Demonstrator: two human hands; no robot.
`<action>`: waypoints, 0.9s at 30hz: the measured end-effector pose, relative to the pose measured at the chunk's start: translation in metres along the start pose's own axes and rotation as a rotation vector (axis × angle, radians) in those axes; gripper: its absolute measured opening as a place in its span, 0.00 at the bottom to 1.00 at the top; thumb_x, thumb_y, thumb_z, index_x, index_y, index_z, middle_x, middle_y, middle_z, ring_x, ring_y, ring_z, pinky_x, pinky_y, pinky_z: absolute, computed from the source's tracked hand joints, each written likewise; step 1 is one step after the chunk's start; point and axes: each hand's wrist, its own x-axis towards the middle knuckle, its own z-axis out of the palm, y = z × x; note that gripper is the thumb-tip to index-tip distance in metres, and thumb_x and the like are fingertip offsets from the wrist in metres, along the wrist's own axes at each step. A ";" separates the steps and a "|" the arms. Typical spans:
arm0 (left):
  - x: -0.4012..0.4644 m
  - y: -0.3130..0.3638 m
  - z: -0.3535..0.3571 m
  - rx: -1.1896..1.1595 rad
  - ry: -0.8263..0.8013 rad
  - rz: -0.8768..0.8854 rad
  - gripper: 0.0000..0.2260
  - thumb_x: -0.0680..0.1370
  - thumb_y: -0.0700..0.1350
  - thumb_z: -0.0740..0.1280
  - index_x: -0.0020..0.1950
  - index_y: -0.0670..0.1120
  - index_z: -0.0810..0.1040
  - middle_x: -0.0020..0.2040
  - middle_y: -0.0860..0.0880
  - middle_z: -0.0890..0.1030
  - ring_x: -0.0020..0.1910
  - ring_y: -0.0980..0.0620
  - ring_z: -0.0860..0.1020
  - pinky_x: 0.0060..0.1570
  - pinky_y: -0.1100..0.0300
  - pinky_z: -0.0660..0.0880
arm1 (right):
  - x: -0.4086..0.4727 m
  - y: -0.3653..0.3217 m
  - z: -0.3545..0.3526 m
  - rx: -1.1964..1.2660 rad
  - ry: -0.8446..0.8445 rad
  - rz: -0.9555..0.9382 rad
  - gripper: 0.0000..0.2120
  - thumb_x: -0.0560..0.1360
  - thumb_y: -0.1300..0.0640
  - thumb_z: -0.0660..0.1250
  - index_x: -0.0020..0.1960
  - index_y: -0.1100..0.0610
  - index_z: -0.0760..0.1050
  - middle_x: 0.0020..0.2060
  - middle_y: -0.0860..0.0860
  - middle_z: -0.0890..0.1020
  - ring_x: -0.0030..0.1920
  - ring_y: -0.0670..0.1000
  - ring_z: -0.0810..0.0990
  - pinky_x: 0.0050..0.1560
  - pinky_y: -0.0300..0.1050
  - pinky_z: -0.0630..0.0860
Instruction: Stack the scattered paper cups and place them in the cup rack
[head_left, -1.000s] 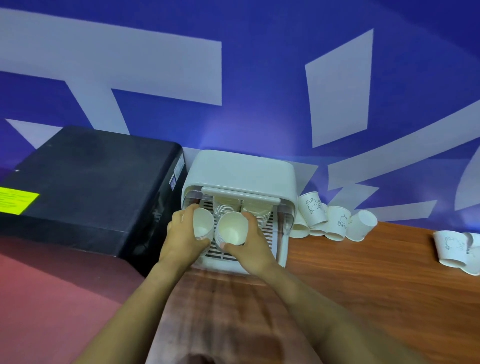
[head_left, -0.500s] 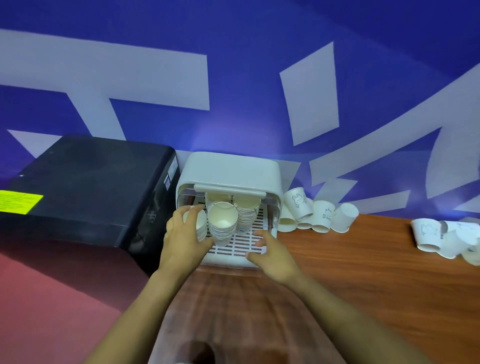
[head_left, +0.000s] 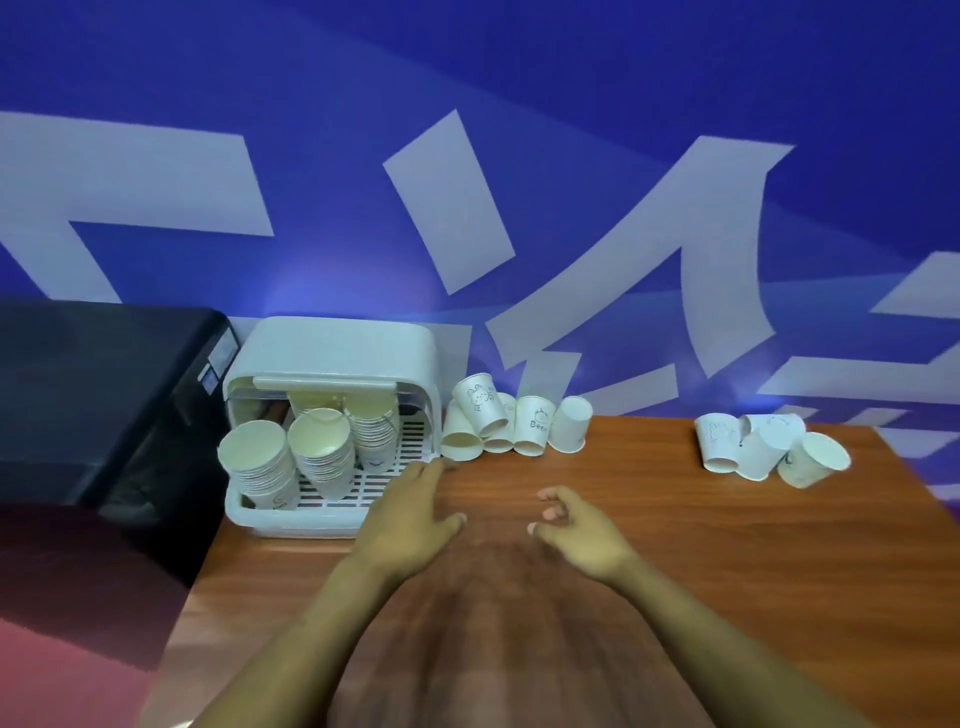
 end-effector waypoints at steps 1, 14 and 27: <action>0.005 0.008 0.007 0.010 0.000 -0.006 0.27 0.74 0.53 0.68 0.71 0.53 0.65 0.67 0.50 0.69 0.65 0.49 0.70 0.63 0.54 0.68 | 0.001 0.006 -0.012 -0.008 -0.001 -0.003 0.20 0.74 0.55 0.69 0.64 0.52 0.70 0.52 0.50 0.74 0.46 0.47 0.75 0.36 0.24 0.67; 0.097 0.072 0.052 -0.074 0.128 -0.312 0.31 0.74 0.53 0.68 0.74 0.50 0.60 0.69 0.45 0.66 0.67 0.44 0.68 0.63 0.51 0.68 | 0.071 0.027 -0.096 -0.111 -0.068 -0.155 0.24 0.74 0.54 0.69 0.68 0.50 0.67 0.63 0.51 0.71 0.58 0.47 0.73 0.41 0.29 0.67; 0.204 0.042 0.064 0.039 0.110 -0.400 0.36 0.76 0.55 0.64 0.77 0.51 0.48 0.77 0.45 0.49 0.69 0.39 0.65 0.64 0.49 0.66 | 0.194 -0.028 -0.055 -0.589 -0.074 -0.413 0.31 0.73 0.51 0.65 0.73 0.49 0.59 0.67 0.49 0.68 0.66 0.54 0.67 0.65 0.49 0.66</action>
